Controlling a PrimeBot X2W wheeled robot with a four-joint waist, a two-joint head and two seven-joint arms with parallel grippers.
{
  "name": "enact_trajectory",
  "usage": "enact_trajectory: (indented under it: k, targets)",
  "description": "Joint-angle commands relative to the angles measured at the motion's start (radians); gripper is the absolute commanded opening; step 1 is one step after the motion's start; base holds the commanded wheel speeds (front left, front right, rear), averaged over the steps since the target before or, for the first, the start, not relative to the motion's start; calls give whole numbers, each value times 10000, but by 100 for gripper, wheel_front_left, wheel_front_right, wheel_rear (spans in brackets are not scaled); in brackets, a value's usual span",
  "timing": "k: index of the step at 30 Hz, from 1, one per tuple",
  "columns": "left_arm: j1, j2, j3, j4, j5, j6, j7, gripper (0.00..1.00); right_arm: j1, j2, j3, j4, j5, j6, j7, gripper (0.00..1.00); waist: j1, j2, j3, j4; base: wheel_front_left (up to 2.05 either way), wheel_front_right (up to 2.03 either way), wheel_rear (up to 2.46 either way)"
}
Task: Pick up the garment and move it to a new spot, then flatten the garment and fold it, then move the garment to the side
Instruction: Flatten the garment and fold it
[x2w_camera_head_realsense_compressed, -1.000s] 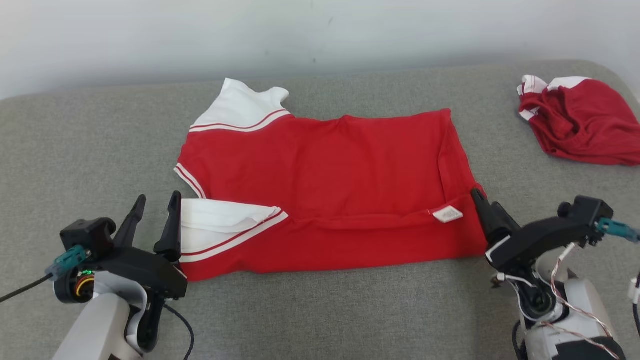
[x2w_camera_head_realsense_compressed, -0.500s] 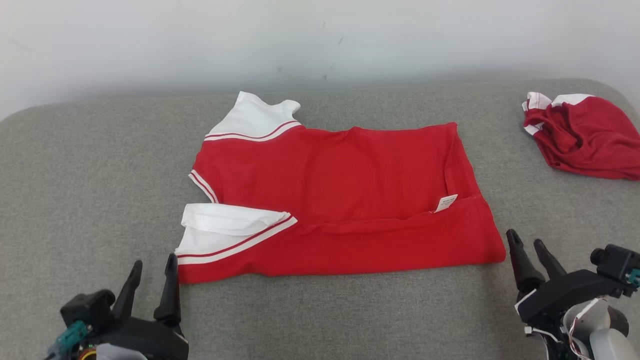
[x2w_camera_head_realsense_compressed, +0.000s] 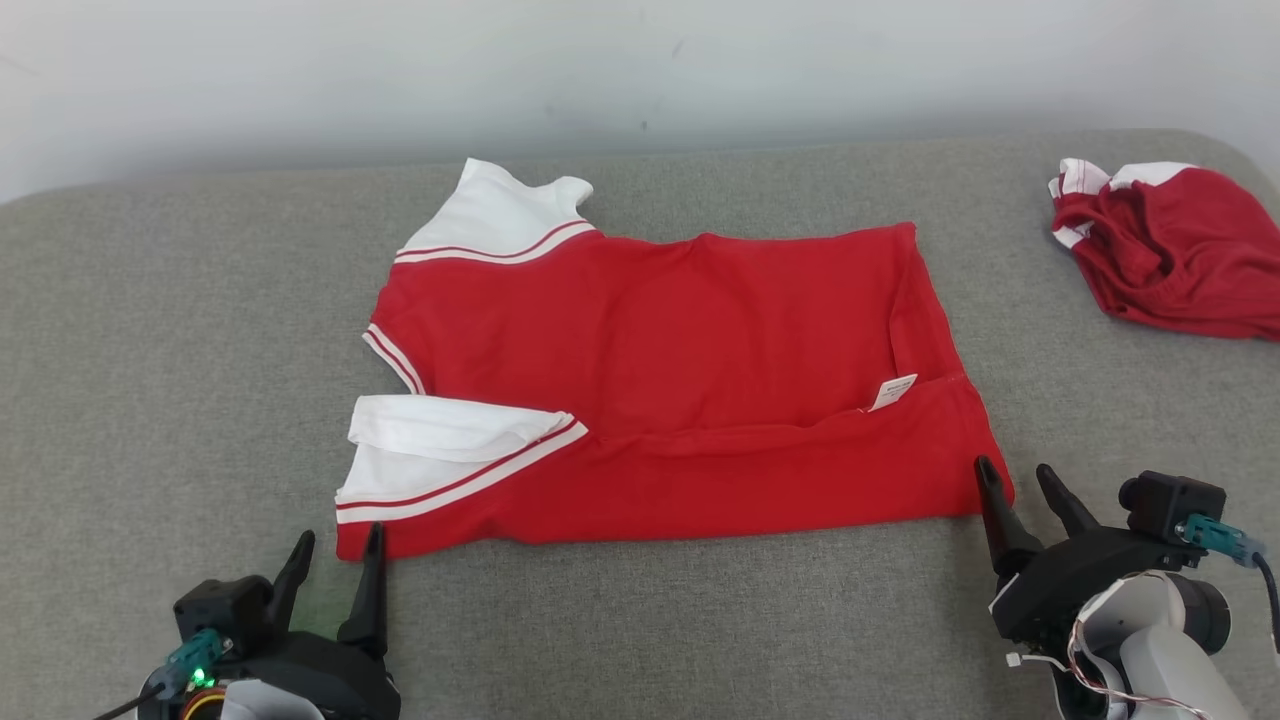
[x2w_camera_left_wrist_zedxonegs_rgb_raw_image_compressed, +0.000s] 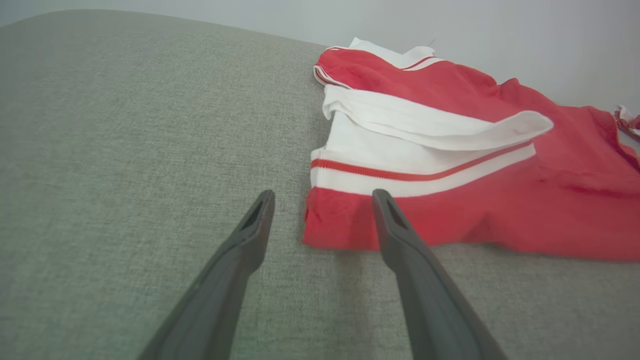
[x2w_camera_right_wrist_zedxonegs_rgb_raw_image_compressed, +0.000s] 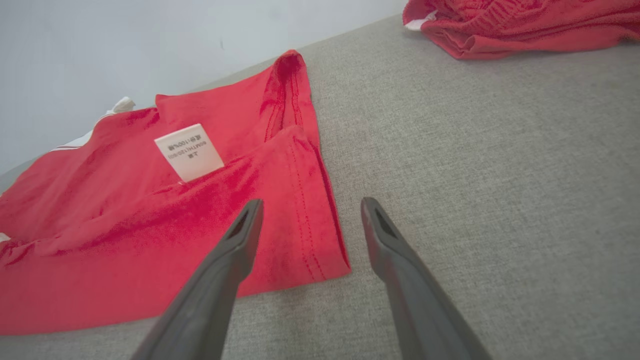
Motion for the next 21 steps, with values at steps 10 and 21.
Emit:
enact_trajectory:
  k: [10,21]
  targets:
    - [-595,-429,38,1137,-104,-281,-29,100,-676,84,430,1644,-142,-3,-523,51,0,-1,249,-16,0,0,0]
    - [-79,-709,640,962,-361,-463,-29,0,-440,-54,959,1845,620,-3,-1297,0,0,-1,-329,99,0,0,0]
